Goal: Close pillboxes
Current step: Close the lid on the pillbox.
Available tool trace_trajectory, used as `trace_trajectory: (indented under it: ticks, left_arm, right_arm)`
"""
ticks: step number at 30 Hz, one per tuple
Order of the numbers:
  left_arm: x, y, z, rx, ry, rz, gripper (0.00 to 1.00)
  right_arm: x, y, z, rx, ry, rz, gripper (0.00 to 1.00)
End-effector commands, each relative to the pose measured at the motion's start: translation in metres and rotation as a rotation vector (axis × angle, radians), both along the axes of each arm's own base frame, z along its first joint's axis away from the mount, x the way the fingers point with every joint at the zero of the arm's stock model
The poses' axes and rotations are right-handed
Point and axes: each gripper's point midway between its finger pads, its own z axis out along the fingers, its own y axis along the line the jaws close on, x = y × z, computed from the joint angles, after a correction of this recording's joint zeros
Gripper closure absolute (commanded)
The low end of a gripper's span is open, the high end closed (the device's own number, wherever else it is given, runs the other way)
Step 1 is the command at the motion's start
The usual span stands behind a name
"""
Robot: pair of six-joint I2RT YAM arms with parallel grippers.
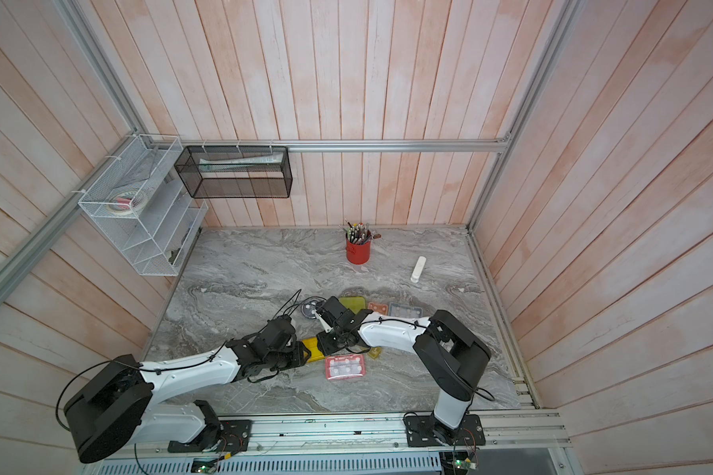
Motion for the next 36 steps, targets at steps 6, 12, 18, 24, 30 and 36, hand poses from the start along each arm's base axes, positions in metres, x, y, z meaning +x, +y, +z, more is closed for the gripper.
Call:
trace_trajectory:
  ticks: [6,12,18,24,30,36]
  left_arm:
    - [-0.080,0.084,-0.075,0.383,0.308,-0.045,0.57]
    - [-0.080,0.084,-0.074,0.378,0.307,-0.043,0.57]
    - [-0.081,0.085,-0.074,0.379,0.308,-0.044,0.57]
    - [-0.080,0.083,-0.074,0.376,0.308,-0.046,0.57]
    - [-0.080,0.083,-0.074,0.377,0.308,-0.048,0.57]
    - [-0.076,0.077,-0.069,0.346,0.289,-0.053,0.47]
  right_arm:
    - [-0.036,-0.036,-0.041,-0.156,0.087,0.066,0.51]
    - [-0.038,-0.036,-0.042,-0.153,0.094,0.068,0.47]
    - [-0.036,-0.042,-0.048,-0.188,0.086,0.057,0.49]
    - [-0.030,-0.055,-0.054,-0.267,0.061,0.037,0.53]
    - [-0.027,-0.054,-0.050,-0.274,0.045,0.035,0.54]
    - [-0.025,-0.042,-0.038,-0.190,0.049,0.031,0.49]
